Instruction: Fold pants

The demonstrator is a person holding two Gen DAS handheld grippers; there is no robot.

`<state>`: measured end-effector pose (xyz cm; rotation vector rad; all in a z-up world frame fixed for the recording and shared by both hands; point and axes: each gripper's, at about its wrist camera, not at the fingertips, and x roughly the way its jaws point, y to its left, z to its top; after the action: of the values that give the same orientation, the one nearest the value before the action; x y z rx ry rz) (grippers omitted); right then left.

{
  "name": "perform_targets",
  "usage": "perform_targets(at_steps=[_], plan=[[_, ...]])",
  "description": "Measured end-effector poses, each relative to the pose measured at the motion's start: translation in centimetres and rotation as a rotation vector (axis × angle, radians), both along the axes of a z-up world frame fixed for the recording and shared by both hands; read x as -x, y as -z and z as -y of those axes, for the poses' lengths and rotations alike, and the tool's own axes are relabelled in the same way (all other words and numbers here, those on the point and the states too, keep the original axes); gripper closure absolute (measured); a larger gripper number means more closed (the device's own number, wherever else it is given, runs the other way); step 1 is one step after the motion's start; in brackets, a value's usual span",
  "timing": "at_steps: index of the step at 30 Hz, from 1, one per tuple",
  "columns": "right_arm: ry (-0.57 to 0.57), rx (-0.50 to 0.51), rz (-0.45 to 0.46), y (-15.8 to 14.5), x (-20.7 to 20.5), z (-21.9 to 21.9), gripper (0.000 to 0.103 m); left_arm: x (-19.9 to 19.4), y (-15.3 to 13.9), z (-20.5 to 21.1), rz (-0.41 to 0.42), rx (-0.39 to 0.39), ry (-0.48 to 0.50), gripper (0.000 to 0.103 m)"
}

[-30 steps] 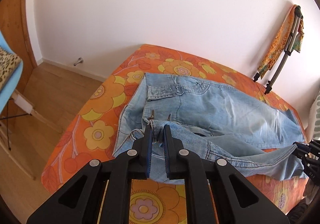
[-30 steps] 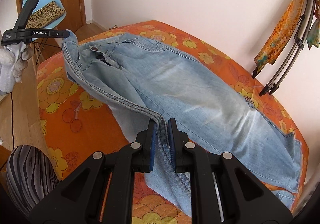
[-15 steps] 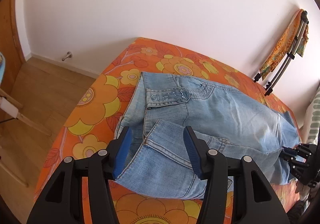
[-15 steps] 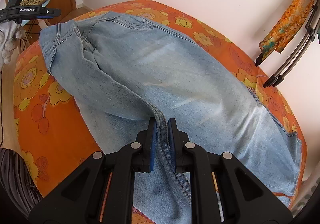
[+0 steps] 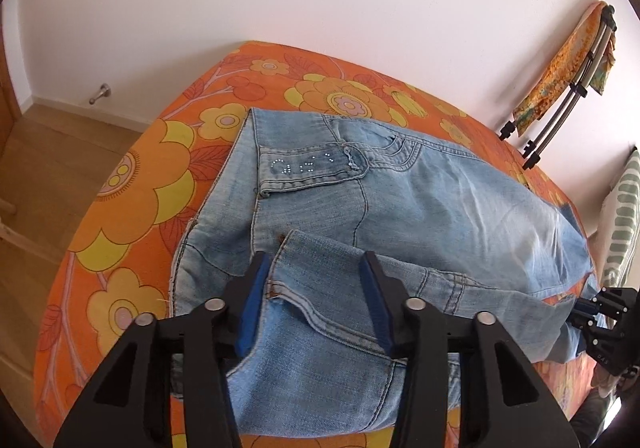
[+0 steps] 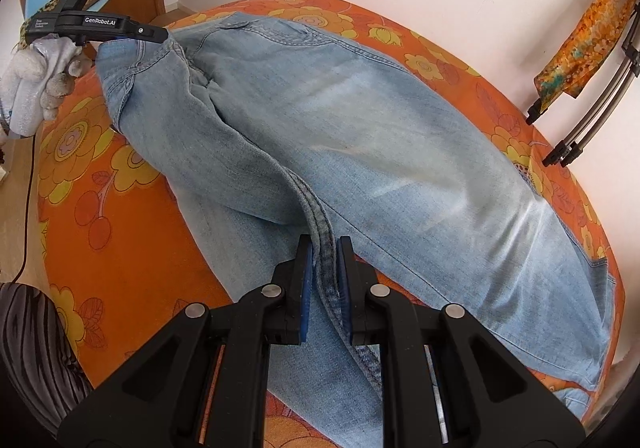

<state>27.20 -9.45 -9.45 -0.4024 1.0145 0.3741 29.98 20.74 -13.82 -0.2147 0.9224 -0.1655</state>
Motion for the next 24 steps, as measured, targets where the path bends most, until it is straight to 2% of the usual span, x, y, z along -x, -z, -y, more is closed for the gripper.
perform_targets(at_steps=[2, 4, 5, 6, 8, 10, 20, 22, 24], plan=[[-0.007, -0.026, -0.007, -0.3, 0.1, 0.4, 0.088, 0.2, -0.1, -0.6, 0.009, -0.019, -0.027, 0.096], [-0.018, -0.054, -0.011, -0.6, 0.5, 1.0, 0.083, 0.7, -0.5, -1.5, 0.026, 0.006, -0.047, 0.097], [-0.026, -0.064, -0.016, -0.7, 0.8, 1.3, 0.071, 1.0, -0.7, -1.8, 0.037, 0.001, -0.059, 0.097], [-0.033, -0.069, -0.019, -0.7, 1.2, 1.7, 0.051, 1.2, -1.0, -2.0, 0.045, -0.005, -0.064, 0.097], [-0.031, -0.062, -0.006, -0.8, 1.9, 2.7, 0.041, 1.7, -1.5, -2.2, 0.06, -0.007, -0.066, 0.098], [-0.019, -0.048, -0.014, -0.5, 2.4, 3.8, 0.041, 2.1, -2.0, -2.1, 0.079, -0.026, -0.068, 0.098], [0.05, -0.086, -0.08, -0.5, 4.8, 10.9, 0.041, 4.3, -4.3, -2.2, 0.166, -0.016, -0.098, 0.098], [0.062, -0.088, -0.094, -0.5, 5.4, 12.2, 0.054, 4.8, -4.6, -2.3, 0.183, -0.01, -0.101, 0.098], [0.068, -0.093, -0.124, -0.1, 6.0, 13.0, 0.088, 5.1, -4.5, -2.4, 0.188, -0.012, -0.106, 0.098]])
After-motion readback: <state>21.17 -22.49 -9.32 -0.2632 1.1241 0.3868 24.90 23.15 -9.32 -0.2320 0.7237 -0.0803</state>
